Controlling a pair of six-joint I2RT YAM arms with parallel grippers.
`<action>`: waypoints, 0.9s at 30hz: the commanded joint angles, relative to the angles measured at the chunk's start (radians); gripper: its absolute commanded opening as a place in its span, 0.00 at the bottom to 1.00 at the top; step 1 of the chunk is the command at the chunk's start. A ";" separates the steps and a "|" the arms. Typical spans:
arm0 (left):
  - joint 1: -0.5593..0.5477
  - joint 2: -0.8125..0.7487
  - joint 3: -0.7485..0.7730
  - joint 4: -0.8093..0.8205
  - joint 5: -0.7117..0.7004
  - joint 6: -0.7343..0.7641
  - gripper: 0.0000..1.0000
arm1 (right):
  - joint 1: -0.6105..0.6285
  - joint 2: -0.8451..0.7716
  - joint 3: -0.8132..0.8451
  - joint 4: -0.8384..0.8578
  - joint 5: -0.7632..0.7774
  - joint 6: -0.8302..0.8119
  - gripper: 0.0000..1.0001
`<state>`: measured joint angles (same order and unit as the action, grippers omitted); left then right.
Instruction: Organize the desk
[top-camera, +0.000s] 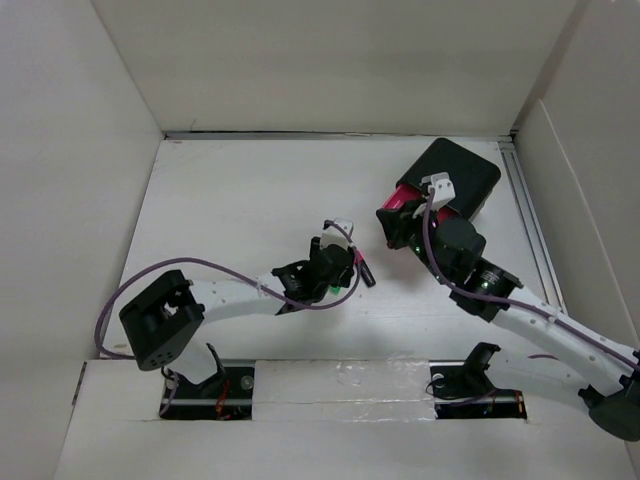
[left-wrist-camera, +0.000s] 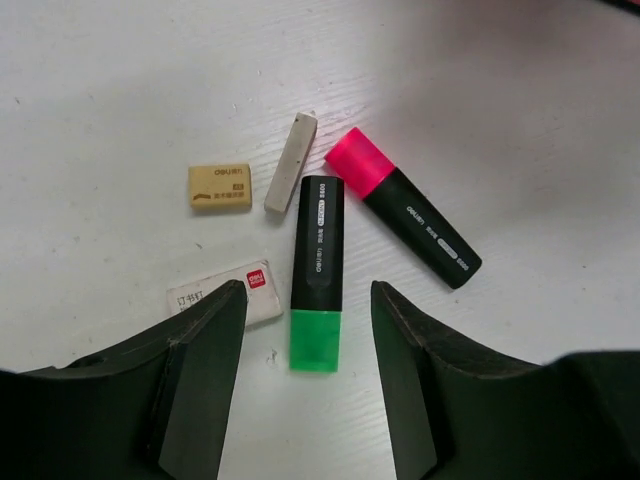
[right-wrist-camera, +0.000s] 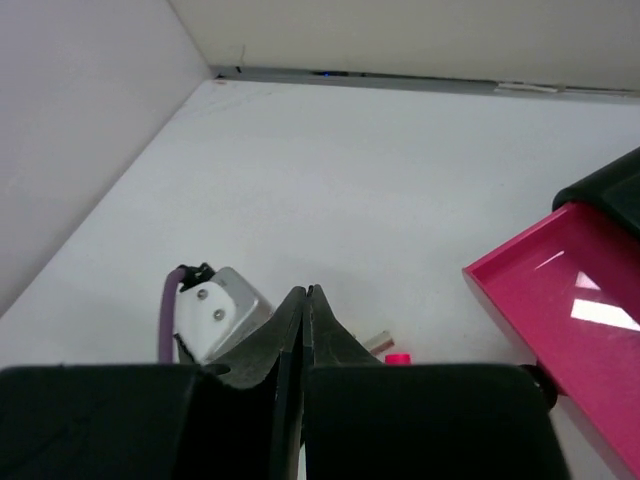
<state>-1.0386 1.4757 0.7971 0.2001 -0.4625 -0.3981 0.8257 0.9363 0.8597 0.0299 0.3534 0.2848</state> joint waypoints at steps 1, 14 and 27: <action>0.006 0.027 0.025 0.005 -0.024 -0.065 0.49 | -0.003 -0.028 -0.028 0.131 -0.056 0.030 0.04; 0.006 0.221 0.102 0.024 0.051 -0.041 0.48 | -0.003 -0.051 -0.051 0.122 -0.042 0.030 0.36; 0.006 0.298 0.102 0.039 0.061 -0.044 0.40 | -0.003 -0.067 -0.053 0.111 -0.013 0.025 0.37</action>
<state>-1.0363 1.7626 0.8818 0.2214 -0.4007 -0.4290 0.8257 0.8932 0.8146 0.0902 0.3176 0.3103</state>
